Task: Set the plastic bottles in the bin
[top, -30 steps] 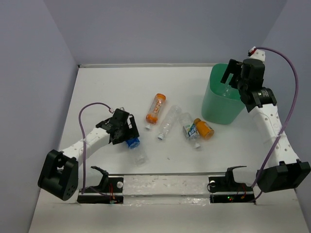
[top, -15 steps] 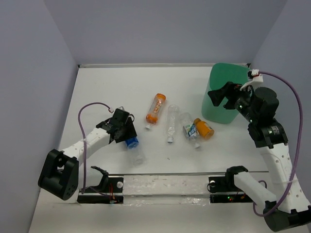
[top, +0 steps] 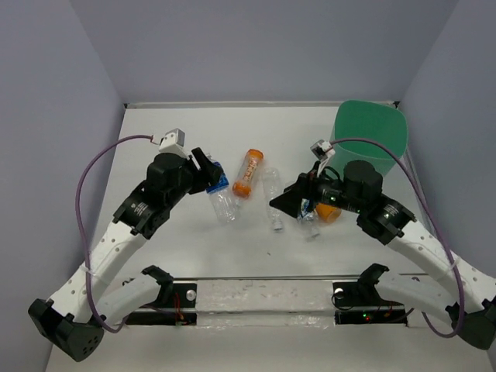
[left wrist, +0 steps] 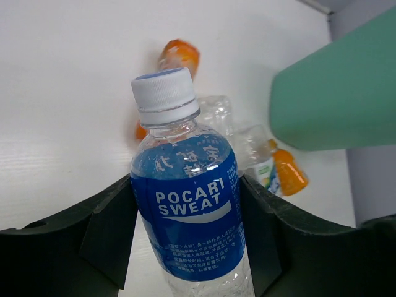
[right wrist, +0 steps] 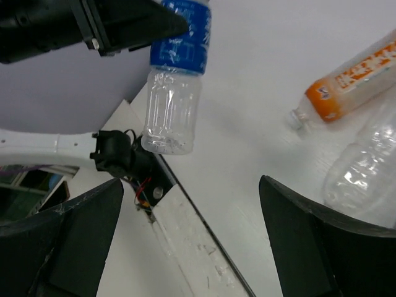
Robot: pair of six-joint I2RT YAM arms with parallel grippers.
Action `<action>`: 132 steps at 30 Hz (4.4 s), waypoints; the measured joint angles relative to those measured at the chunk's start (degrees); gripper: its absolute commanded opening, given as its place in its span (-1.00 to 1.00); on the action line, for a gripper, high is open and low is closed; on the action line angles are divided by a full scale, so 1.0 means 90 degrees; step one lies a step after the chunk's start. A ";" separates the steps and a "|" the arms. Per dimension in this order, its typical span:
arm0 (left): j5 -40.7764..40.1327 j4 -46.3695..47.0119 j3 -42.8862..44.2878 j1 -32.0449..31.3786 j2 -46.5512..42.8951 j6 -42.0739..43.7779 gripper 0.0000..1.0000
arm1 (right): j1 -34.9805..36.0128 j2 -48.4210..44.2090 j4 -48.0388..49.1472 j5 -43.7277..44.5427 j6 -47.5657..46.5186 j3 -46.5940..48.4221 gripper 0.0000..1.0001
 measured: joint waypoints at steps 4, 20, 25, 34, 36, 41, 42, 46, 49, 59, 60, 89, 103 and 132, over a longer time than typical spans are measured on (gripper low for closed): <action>0.0168 0.0585 0.0287 -0.0389 -0.0032 -0.0017 0.01 | 0.0862 0.0653 0.0420 0.0112 -0.0039 0.0073 0.99; 0.0593 0.2591 0.0233 -0.1486 0.0474 -0.0240 0.08 | 0.1246 0.1863 0.0959 0.0576 -0.0073 0.0418 0.44; 0.0610 0.2868 0.0189 -0.1506 0.0476 -0.0257 0.90 | 0.1251 0.1855 0.1229 0.0804 0.0063 0.0418 -0.44; -0.0027 0.2395 0.0104 -0.1576 0.0277 -0.0044 0.98 | 0.0867 0.1574 0.0597 0.1991 -0.0087 0.0680 -0.57; -0.0138 0.2336 -0.0102 -0.1574 0.0119 -0.0041 0.98 | 0.0253 0.1443 0.0289 0.2149 -0.0226 0.1013 -0.57; -0.0032 0.2300 -0.0680 -0.1583 0.0257 -0.0080 0.98 | -0.1307 0.1311 -0.0134 0.2781 -0.0610 0.1875 -0.58; 0.0000 0.2329 -0.0772 -0.1613 0.0376 -0.0100 0.98 | -0.1579 0.1319 -0.0202 0.2990 -0.0699 0.2038 -0.57; -0.0019 0.2446 -0.1001 -0.1970 0.1243 -0.0068 0.98 | -0.2487 0.1472 -0.0393 0.3757 -0.1088 0.2482 -0.57; -0.0095 0.2579 -0.0998 -0.2215 0.1753 -0.0007 0.98 | -0.3075 0.1780 -0.0498 0.4051 -0.1273 0.2586 -0.57; -0.0262 0.3048 -0.0719 -0.2475 0.3315 0.0070 0.98 | -0.3638 0.2487 -0.0767 0.4398 -0.1491 0.2586 0.52; -0.0284 0.3067 -0.0653 -0.2477 0.3451 0.0073 0.98 | -0.3643 0.2477 -0.0750 0.4422 -0.1496 0.2557 0.80; -0.1214 0.3368 0.0296 -0.2671 0.5370 0.0058 0.08 | -0.3179 -0.0051 -0.1003 0.1382 -0.0797 0.1348 0.96; -0.1438 0.3201 -0.0648 -0.3225 0.2781 0.0085 0.02 | -0.1882 -0.0143 -0.0561 0.0464 0.0151 0.0078 0.99; 0.0733 0.4534 -0.0988 -0.3470 0.1294 0.0634 0.98 | -0.1498 0.1042 0.1559 -0.0736 0.1328 -0.0333 -0.73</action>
